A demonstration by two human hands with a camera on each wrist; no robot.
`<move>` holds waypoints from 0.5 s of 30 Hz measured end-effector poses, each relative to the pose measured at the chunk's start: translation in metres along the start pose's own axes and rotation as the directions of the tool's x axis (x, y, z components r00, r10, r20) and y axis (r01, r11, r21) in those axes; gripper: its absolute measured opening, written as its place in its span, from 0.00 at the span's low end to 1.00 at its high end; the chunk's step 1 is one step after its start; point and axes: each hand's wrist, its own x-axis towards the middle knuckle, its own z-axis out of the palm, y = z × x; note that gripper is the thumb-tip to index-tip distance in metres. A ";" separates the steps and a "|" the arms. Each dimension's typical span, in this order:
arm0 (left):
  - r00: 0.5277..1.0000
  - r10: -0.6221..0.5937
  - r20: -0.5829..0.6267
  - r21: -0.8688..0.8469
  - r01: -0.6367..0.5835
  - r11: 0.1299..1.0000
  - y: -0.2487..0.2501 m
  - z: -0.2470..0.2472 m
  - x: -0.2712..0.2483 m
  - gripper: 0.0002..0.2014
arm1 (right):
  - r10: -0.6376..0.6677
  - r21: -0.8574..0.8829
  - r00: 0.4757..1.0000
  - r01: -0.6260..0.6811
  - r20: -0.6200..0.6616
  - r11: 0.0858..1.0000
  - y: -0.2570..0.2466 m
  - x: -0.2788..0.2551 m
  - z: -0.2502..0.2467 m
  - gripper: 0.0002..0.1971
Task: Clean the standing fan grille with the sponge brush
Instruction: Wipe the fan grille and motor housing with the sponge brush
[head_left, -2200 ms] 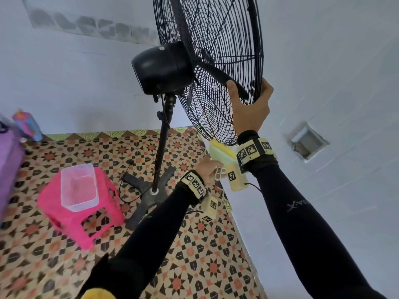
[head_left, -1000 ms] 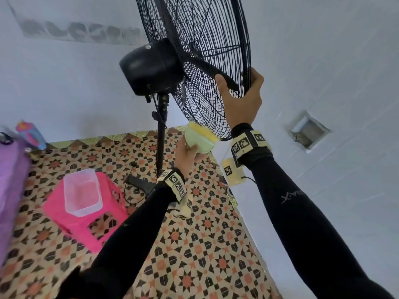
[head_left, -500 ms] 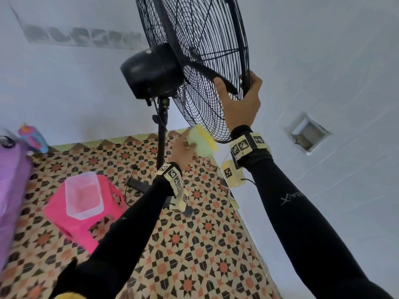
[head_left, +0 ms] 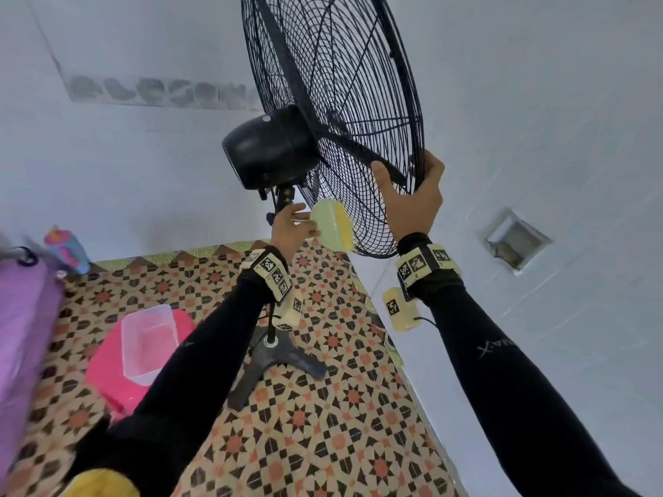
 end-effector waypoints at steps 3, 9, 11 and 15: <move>0.995 -0.033 -0.098 -0.128 0.020 0.992 0.011 -0.008 0.009 0.20 | 0.002 -0.035 1.000 -0.001 0.013 0.999 -0.005 0.004 -0.001 0.40; 0.977 -0.158 -0.143 -0.372 0.095 0.923 0.045 -0.017 0.030 0.22 | 0.021 -0.114 0.998 -0.028 -0.058 0.993 -0.016 0.015 0.006 0.39; 0.966 -0.198 -0.165 -0.307 0.141 0.941 0.049 -0.015 0.041 0.19 | 0.023 -0.125 0.995 -0.035 -0.100 0.992 -0.021 0.018 0.011 0.39; 0.979 -0.196 -0.061 -0.267 0.173 0.948 0.051 -0.004 0.052 0.16 | 0.026 -0.144 0.992 -0.044 -0.122 0.989 -0.023 0.021 0.016 0.38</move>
